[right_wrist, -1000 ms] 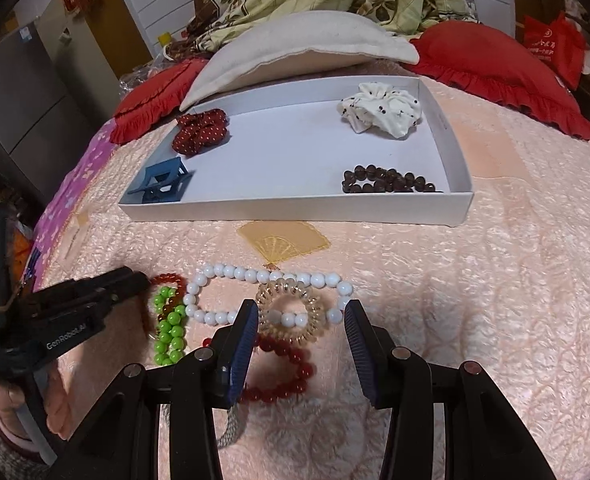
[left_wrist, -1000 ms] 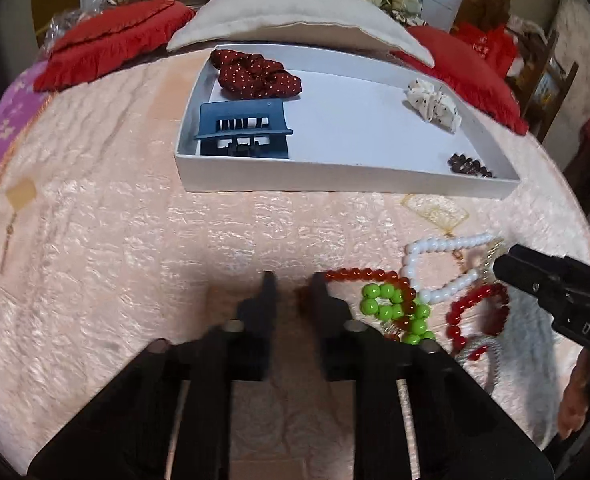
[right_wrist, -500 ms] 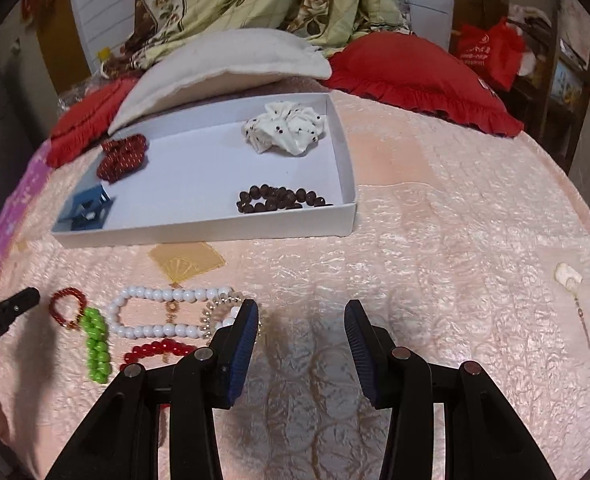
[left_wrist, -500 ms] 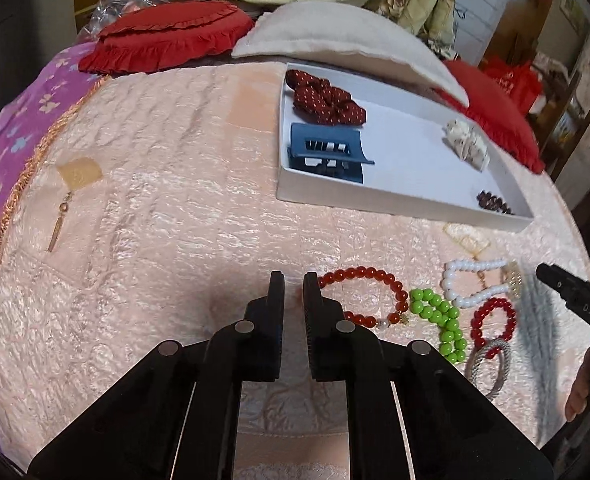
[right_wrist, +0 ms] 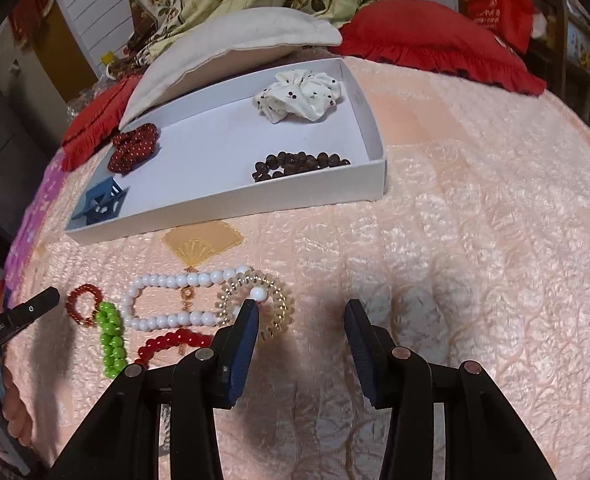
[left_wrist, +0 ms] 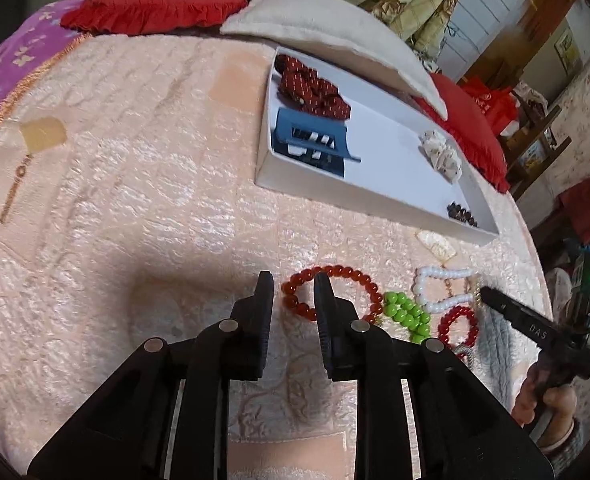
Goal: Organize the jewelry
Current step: 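Grasp the red bead bracelet with left tool while right grasps gold coil tie, then carry the red bracelet and gold coil tie into the tray and release, then grasp the grey mesh bangle with right tool while left moves to pearl necklace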
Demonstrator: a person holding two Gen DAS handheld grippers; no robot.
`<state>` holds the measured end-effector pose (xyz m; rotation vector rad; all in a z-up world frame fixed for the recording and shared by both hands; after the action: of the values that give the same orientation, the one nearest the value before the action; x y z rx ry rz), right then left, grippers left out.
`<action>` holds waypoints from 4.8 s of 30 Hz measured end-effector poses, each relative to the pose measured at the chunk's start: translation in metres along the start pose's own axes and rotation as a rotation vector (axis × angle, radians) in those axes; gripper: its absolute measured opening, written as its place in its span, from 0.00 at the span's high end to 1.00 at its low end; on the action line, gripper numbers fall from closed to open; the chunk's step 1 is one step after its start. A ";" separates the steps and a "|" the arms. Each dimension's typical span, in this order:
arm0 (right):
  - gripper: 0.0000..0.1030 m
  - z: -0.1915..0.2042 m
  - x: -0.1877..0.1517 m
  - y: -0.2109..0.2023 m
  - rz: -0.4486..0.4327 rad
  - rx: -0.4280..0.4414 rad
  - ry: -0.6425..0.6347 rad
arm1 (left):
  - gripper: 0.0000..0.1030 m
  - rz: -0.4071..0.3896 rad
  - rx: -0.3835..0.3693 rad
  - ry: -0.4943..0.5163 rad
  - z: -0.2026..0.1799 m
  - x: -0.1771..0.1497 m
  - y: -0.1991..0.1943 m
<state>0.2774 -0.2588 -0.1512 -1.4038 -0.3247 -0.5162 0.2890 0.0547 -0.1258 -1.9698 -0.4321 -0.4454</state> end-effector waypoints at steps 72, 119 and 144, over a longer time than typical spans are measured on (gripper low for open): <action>0.91 0.039 0.203 0.107 0.039 0.132 -0.058 | 0.94 0.039 0.155 0.202 -0.108 0.218 0.131; 0.67 0.027 -0.046 -0.040 0.017 0.249 -0.083 | 0.64 0.008 0.093 0.122 -0.058 -0.008 -0.004; 0.92 0.028 -0.074 -0.036 -0.045 0.026 -0.168 | 0.64 0.065 0.026 0.263 -0.094 0.003 0.023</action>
<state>0.1984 -0.2228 -0.1535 -1.4200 -0.4978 -0.4293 0.2916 -0.0398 -0.1042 -1.8625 -0.2050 -0.6437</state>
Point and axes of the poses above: each gripper's, at about its wrist camera, not at the fingertips, and y roughly the way its jaws point, z to its left, x to its top, the point moved 2 cm from there along y, roughly the way its jaws point, and after that the axes turned 2 degrees about -x, right-handed, at the moved point
